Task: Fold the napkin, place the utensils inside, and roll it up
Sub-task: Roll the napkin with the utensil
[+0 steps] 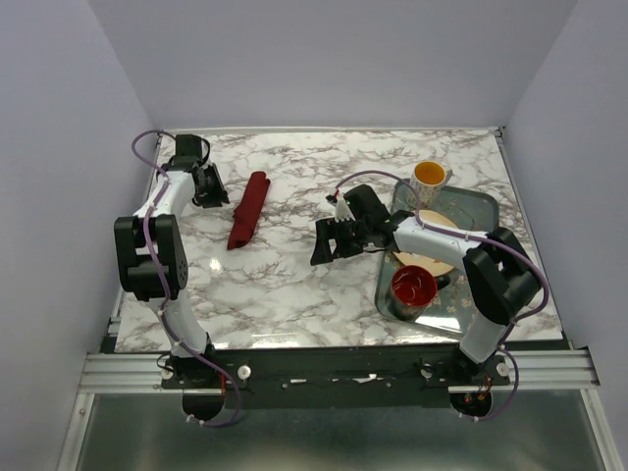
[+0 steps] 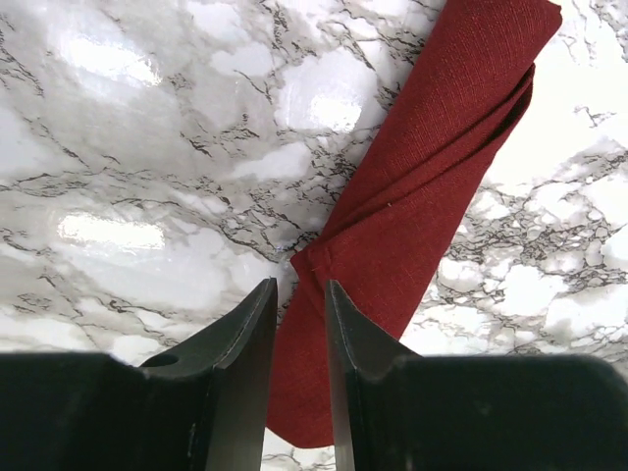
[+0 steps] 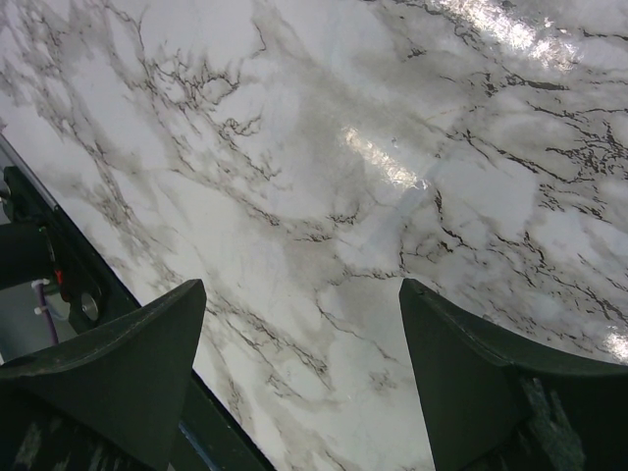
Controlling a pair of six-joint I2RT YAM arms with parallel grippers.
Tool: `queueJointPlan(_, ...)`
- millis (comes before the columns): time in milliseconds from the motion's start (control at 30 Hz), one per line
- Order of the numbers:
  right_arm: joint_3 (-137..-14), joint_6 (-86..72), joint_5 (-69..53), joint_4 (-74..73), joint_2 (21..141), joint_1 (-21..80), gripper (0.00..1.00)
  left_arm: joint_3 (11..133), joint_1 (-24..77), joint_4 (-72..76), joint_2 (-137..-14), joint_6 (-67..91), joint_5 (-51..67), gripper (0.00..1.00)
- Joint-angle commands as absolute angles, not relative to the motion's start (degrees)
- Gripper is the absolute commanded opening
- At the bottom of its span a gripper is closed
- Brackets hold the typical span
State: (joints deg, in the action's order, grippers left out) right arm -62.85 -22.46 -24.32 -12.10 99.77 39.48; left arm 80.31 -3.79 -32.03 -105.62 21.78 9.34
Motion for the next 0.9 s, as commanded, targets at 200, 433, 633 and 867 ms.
queueJointPlan(200, -63.6, -22.1, -24.5, -12.7, 100.1, 40.2, 0.88, 82.0, -3.5, -33.6, -104.1, 21.2, 8.6, 0.35)
queueJointPlan(433, -64.2, -22.2, -24.6, -12.7, 100.7, 40.2, 0.88, 82.1, -1.7, -33.0, -101.4, 21.9, 14.3, 0.32)
queueJointPlan(633, -64.2, -22.2, -24.6, -12.7, 100.4, 40.2, 0.88, 84.0, -1.6, -33.8, -105.9, 22.5, 15.6, 0.39)
queueJointPlan(867, -64.0, -22.1, -24.3, -12.7, 99.9, 40.1, 0.88, 84.7, -1.6, -33.9, -109.5, 21.5, 14.6, 0.51)
